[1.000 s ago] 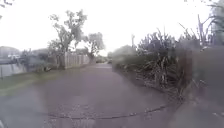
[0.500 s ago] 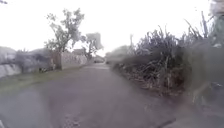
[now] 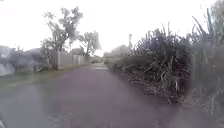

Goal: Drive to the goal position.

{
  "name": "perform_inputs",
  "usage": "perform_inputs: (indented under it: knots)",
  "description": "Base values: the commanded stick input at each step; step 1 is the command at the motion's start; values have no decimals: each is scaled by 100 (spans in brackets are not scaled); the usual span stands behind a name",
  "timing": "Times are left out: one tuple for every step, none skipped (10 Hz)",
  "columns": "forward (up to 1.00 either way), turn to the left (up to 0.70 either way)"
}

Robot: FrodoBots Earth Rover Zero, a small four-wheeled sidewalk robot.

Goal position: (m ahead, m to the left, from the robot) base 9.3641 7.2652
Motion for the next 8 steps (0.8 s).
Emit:
perform_inputs:
  knots:
    - [70, 6]
    - [70, 0]
    - [70, 0]
    - [70, 0]
    - [70, 14]
    - [70, 14]
    - [70, 14]
    - [70, 14]
